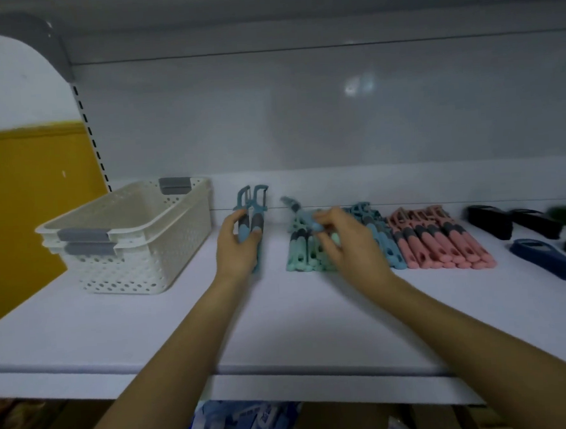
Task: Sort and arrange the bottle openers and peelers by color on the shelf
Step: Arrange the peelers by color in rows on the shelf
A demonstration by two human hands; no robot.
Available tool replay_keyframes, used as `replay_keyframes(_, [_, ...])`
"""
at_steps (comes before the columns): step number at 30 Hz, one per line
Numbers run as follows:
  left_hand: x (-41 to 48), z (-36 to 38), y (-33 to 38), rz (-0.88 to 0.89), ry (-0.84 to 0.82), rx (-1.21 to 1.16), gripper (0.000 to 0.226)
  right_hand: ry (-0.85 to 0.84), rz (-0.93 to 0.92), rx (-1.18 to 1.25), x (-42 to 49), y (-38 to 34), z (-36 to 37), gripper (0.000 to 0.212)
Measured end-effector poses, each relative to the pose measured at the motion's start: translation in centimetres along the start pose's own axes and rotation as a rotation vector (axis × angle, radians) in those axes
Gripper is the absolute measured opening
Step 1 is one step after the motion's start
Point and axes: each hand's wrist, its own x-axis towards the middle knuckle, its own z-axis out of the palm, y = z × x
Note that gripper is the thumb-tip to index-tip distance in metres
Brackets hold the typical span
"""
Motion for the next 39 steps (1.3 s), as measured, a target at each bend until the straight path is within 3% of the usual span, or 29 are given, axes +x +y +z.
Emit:
replay_keyframes(6, [-0.8, 7.3, 1.8, -0.042, -0.155, -0.08, 0.013, 0.107, 0.099, -0.242, -1.7, 6.2, -6.9, 0.015])
replay_keyframes(10, [-1.7, 11.7, 2.1, -0.004, -0.254, -0.047, 0.02, -0.006, 0.231, -0.296, -4.0, 9.1, -8.8, 0.014])
replay_keyframes(13, [-2.1, 13.9, 2.2, 0.041, -0.278, 0.009, 0.023, -0.017, 0.166, -0.419, -4.6, 9.5, -8.3, 0.009])
replay_keyframes(19, [-1.9, 14.8, 2.1, 0.015, -0.277, -0.003, 0.023, -0.102, 0.032, -0.605, -4.5, 10.2, -6.3, 0.022])
replay_keyframes(22, [-1.7, 14.7, 1.7, -0.006, -0.286, -0.024, 0.024, -0.111, 0.041, -0.624, -4.7, 11.0, -6.5, 0.014])
replay_keyframes(29, [-1.8, 14.5, 1.7, -0.022, -0.331, -0.049, 0.026, -0.033, 0.097, -0.435, -4.1, 9.4, -7.0, 0.03])
replay_keyframes(32, [-2.0, 14.3, 1.7, -0.057, -0.379, -0.122, 0.02, -0.142, 0.114, -0.156, -2.6, 8.5, -7.2, 0.049])
replay_keyframes(35, [-2.0, 14.2, 1.7, -0.135, -0.418, -0.244, 0.016, -0.233, 0.127, -0.105, -1.7, 8.5, -6.4, 0.062])
replay_keyframes(39, [-1.9, 14.1, 1.8, -0.132, -0.428, -0.293, 0.018, -0.201, 0.154, -0.073, -1.6, 8.3, -5.6, 0.072])
